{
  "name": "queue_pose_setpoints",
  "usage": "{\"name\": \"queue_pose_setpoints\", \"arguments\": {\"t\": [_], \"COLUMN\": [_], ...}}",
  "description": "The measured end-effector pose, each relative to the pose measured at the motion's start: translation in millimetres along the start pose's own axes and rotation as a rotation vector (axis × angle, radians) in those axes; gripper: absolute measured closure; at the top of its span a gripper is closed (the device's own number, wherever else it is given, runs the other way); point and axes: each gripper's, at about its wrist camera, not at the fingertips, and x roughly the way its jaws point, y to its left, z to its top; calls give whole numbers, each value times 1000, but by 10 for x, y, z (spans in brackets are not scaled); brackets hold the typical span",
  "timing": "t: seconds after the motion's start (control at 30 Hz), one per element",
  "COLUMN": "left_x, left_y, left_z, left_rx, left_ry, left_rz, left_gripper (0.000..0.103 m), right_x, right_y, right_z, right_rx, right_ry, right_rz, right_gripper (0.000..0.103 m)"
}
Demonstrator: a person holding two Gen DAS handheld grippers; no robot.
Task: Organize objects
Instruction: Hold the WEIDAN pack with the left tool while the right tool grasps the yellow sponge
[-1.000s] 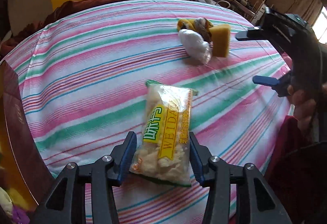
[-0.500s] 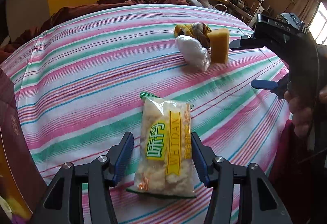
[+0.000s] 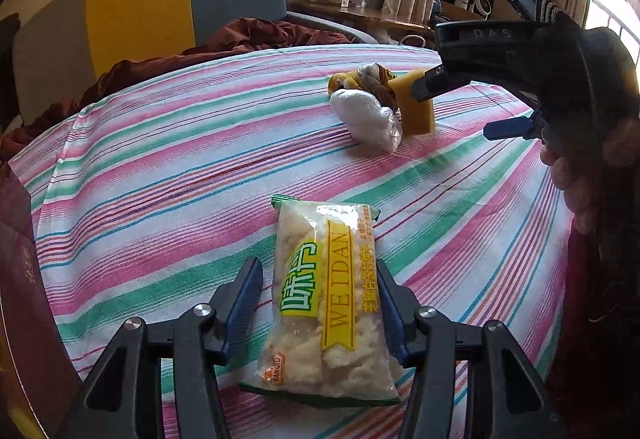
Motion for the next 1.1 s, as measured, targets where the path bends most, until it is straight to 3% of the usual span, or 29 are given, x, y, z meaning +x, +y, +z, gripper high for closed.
{"name": "queue_pose_setpoints", "arguments": {"t": [0.1,0.47,0.53,0.57,0.6,0.63,0.73,0.93,1.1], "left_x": [-45,7,4,-6,-15,-14,-29,-30,-26], "left_y": [-1,13,26,30,32,33,30,19,-2], "left_z": [-43,47,43,32,26,28,19,18,29], "left_rx": [-5,-38,-42,-44,-46,-47,-48,-44,-34], "left_ry": [-9,-21,-23,-24,-24,-26,-29,-29,-29], "left_rz": [-10,-57,-64,-66,-68,-70,-73,-70,-59], "left_gripper": [48,48,48,48,48,48,48,48,48], "right_x": [39,378,393,428,445,440,356,46,-67], "right_y": [87,231,242,255,263,268,276,131,95], "right_z": [78,447,441,443,433,426,382,205,-122], "right_rx": [-81,-262,-288,-303,-310,-307,-301,-219,-208], "right_ry": [-18,8,22,39,52,49,28,19,95], "right_rz": [-60,-141,-121,-108,-87,-82,-90,-140,-94], "right_gripper": [0,2,7,17,36,39,44,44,44]}}
